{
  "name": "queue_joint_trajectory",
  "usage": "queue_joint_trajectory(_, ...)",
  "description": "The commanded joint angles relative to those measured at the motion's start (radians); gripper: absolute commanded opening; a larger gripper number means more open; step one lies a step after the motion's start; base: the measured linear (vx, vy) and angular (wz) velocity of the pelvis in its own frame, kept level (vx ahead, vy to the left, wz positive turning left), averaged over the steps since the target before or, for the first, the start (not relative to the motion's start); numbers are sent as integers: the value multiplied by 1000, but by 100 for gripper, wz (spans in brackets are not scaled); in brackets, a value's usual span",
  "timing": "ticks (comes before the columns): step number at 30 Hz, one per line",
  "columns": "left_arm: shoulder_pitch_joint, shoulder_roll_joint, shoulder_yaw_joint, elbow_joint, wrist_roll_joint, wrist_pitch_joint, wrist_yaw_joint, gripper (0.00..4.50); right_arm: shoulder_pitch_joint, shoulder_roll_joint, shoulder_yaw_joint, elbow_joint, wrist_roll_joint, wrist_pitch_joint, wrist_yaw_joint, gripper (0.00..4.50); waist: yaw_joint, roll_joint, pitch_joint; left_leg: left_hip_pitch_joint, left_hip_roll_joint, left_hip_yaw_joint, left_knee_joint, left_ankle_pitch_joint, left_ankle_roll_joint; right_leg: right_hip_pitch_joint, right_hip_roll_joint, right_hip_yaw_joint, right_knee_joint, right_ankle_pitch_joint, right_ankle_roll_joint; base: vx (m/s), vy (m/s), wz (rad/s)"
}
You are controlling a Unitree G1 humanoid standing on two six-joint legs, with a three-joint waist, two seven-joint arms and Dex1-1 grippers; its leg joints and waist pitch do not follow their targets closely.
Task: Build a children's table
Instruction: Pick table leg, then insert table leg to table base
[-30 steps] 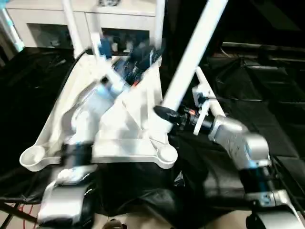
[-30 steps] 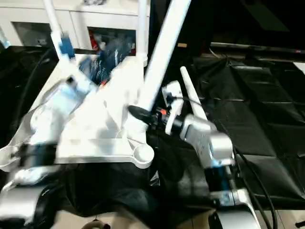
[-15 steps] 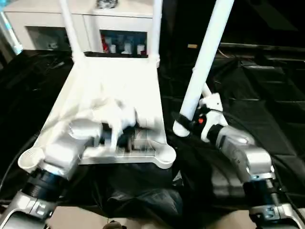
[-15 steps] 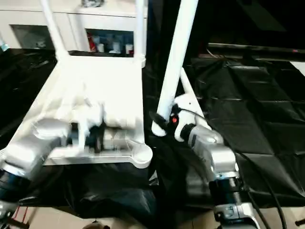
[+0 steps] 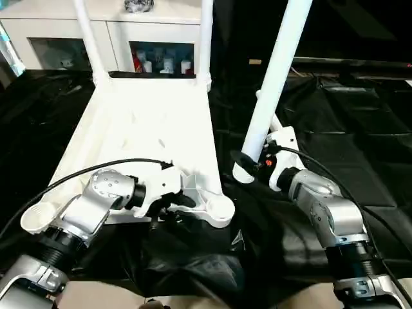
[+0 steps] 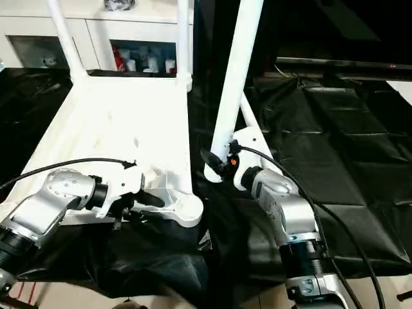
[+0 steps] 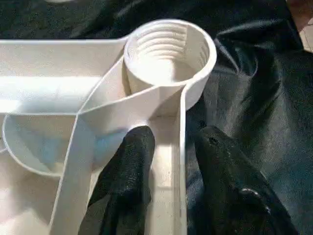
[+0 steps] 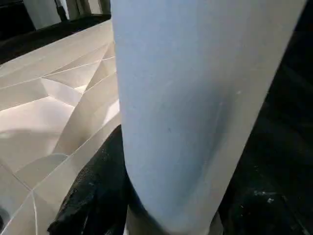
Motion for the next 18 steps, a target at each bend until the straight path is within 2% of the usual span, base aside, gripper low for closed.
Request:
queue_joint_trajectory(1,-13,9,5,8,6,-12,-12,135,6,-8,2,-36,0,-6,3,193,1,14,-74,16,33,-12,-73,-288,-30,52,-69,59,-77,-323,-148,0,0,0)
queue_joint_trajectory(6,6,27,13,10,9,-21,-23,93,10,-12,8,-34,-2,-8,10,193,1,13,-73,17,34,-12,-73,-289,-27,50,-70,59,-75,-320,-156,0,0,0)
queue_joint_trajectory(10,11,36,17,26,17,-31,-26,60,5,-13,11,-30,-3,-8,14,193,2,9,-72,16,33,-12,-73,-288,-26,50,-71,59,-78,-352,-143,0,0,0)
queue_joint_trajectory(18,21,47,21,35,25,-44,-22,4,4,-19,14,-26,-3,-13,21,193,1,9,-71,17,35,-12,-74,-291,-27,48,-71,59,-78,-356,-142,0,0,0)
